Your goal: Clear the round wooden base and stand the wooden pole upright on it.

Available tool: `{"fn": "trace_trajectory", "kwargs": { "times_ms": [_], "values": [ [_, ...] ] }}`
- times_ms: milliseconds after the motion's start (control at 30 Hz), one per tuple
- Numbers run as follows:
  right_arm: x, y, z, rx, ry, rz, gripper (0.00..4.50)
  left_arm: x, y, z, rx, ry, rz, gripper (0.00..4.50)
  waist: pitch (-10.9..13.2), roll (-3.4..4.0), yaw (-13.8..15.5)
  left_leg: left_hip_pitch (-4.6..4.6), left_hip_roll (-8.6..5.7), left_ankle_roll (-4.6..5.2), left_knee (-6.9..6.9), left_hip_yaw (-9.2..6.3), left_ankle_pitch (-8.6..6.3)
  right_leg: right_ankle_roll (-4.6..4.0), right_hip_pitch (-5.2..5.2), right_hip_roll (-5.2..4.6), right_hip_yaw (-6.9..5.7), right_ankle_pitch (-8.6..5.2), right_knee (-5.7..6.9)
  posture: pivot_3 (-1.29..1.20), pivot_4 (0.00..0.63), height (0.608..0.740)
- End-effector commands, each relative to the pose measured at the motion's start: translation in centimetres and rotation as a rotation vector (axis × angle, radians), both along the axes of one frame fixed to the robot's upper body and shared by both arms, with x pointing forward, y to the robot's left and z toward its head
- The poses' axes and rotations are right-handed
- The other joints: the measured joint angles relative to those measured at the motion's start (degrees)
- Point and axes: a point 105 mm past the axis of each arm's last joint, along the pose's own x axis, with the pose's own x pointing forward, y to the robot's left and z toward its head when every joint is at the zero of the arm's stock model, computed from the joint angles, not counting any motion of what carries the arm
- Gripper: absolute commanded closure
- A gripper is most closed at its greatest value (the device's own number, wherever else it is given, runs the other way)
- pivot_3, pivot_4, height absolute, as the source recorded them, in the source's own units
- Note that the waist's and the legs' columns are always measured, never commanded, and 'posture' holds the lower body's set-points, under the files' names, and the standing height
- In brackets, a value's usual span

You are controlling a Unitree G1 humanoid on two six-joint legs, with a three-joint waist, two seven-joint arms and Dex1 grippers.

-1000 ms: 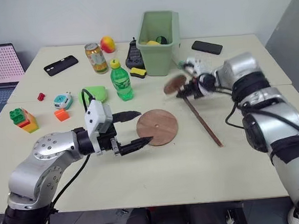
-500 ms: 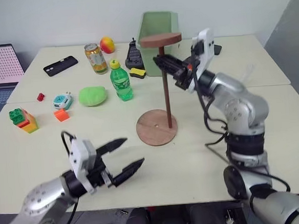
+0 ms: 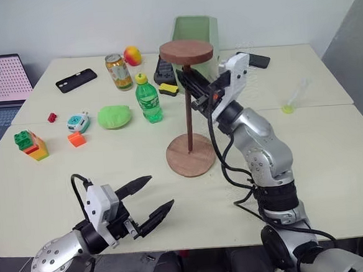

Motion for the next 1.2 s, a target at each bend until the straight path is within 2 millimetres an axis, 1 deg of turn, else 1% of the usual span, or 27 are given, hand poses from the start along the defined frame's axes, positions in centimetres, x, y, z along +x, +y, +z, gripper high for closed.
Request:
{"fn": "trace_trajectory", "kwargs": {
  "times_ms": [33, 233, 333, 500, 533, 667, 700, 733, 800, 900, 933, 1000, 1100, 1200],
  "values": [
    [0.0, 0.2, 0.2, 0.009, -0.048, -0.020, 4.26, -0.1, -0.2, 0.5, 0.007, -0.032, -0.006, 0.00, 0.00, 0.00, -0.01, 0.00, 0.00, 0.00, 0.00, 0.00, 0.00, 0.00, 0.00, 0.00, 0.00, 0.00, 0.00, 0.00, 0.150, 0.740],
    [0.3, 0.2, -1.3, -0.004, -0.022, -0.034, 4.26, 0.2, -0.2, 0.5, 0.010, -0.042, 0.001, 0.00, -0.01, -0.01, 0.00, 0.00, 0.01, 0.00, 0.00, -0.01, 0.00, 0.00, 0.00, 0.00, -0.01, 0.00, 0.00, 0.00, 0.150, 0.740],
    [0.4, 0.1, -1.8, -0.012, -0.023, -0.041, 4.26, 0.3, -0.2, 0.6, 0.009, -0.046, 0.003, 0.00, -0.02, -0.02, 0.00, 0.00, 0.01, 0.00, 0.00, -0.03, 0.00, 0.00, 0.00, 0.00, -0.01, 0.00, 0.00, 0.00, 0.150, 0.740],
    [0.3, -0.1, -2.3, -0.033, -0.078, -0.075, 4.26, 0.6, -0.1, 0.6, 0.009, -0.053, 0.010, 0.00, -0.02, -0.03, 0.00, 0.03, 0.01, 0.00, 0.00, -0.03, 0.00, 0.00, 0.02, 0.00, -0.01, 0.00, 0.01, 0.00, 0.150, 0.740],
    [-0.1, -0.1, -2.6, -0.055, -0.115, -0.077, 4.26, 0.6, -0.1, 0.6, 0.010, -0.054, 0.010, 0.00, -0.03, -0.04, 0.01, 0.05, 0.01, 0.00, 0.00, -0.02, 0.00, 0.00, 0.02, 0.00, 0.00, 0.00, 0.01, 0.00, 0.150, 0.740],
    [-0.7, -0.1, -4.7, -0.096, -0.107, -0.057, 4.26, 0.8, 0.0, 0.6, 0.011, -0.059, 0.018, 0.00, -0.14, -0.12, 0.13, 0.10, 0.01, 0.00, -0.02, -0.01, 0.00, 0.00, 0.09, -0.01, 0.01, 0.00, -0.02, 0.00, 0.150, 0.740],
    [-0.9, 0.0, -5.6, -0.119, -0.079, -0.037, 4.26, 0.9, 0.1, 0.6, 0.013, -0.061, 0.027, 0.00, -0.15, -0.13, 0.15, 0.21, 0.01, 0.00, -0.02, -0.02, 0.00, 0.00, 0.19, -0.01, 0.02, 0.00, -0.02, 0.00, 0.150, 0.740],
    [-1.0, 0.1, -6.4, -0.141, -0.060, -0.017, 4.26, 1.0, 0.3, 0.6, 0.013, -0.062, 0.036, 0.00, -0.16, -0.13, 0.20, 0.34, 0.01, 0.00, -0.02, -0.04, 0.00, 0.00, 0.35, -0.01, -0.02, 0.00, -0.04, 0.00, 0.150, 0.740],
    [-1.0, 0.0, -7.6, -0.151, -0.001, 0.003, 4.26, 1.2, 0.5, 0.6, 0.014, -0.063, 0.046, 0.00, -0.17, -0.14, 0.34, 0.90, 0.01, 0.02, -0.09, -0.07, -0.02, -0.04, 1.03, 0.00, -0.12, -0.03, -0.29, 0.00, 0.150, 0.740],
    [-0.8, -0.2, -8.9, -0.155, 0.060, 0.010, 4.26, 1.5, 0.8, 0.5, 0.020, -0.066, 0.055, 0.00, -0.34, -0.13, 0.38, 1.36, -0.01, 0.03, -0.21, -0.06, -0.04, -0.07, 1.49, 0.01, -0.09, -0.06, -0.43, 0.00, 0.150, 0.740],
    [-1.0, 0.0, -9.7, -0.184, 0.078, 0.036, 4.26, 1.7, 1.0, 0.5, 0.020, -0.068, 0.066, 0.00, -0.42, -0.13, 0.39, 1.49, -0.01, 0.04, -0.24, -0.09, -0.06, -0.09, 1.70, 0.07, -0.16, -0.07, -0.56, 0.00, 0.150, 0.740],
    [-1.1, 0.3, -11.1, -0.239, 0.118, 0.072, 4.26, 2.0, 1.2, 0.6, 0.019, -0.072, 0.076, 0.00, -0.71, -0.07, 0.45, 1.50, -0.02, 0.07, -0.24, -0.12, -0.09, -0.10, 1.76, 0.12, -0.18, -0.07, -0.64, 0.00, 0.150, 0.740],
    [-0.5, 0.0, -12.3, -0.270, 0.191, 0.059, 4.26, 2.1, 1.2, 0.6, 0.019, -0.073, 0.076, 0.00, -1.37, 0.03, 0.50, 1.52, -0.02, 0.09, -0.31, -0.15, -0.10, -0.10, 1.82, 0.13, -0.23, -0.07, -0.81, 0.00, 0.150, 0.740],
    [-0.5, -0.1, -12.7, -0.316, 0.194, 0.069, 4.26, 2.3, 1.3, 0.6, 0.019, -0.072, 0.080, 0.00, -1.78, -0.05, 0.50, 1.67, -0.03, 0.10, -0.47, -0.15, -0.12, -0.10, 1.92, 0.13, -0.16, -0.07, -0.89, 0.00, 0.150, 0.740]
  ]
}}
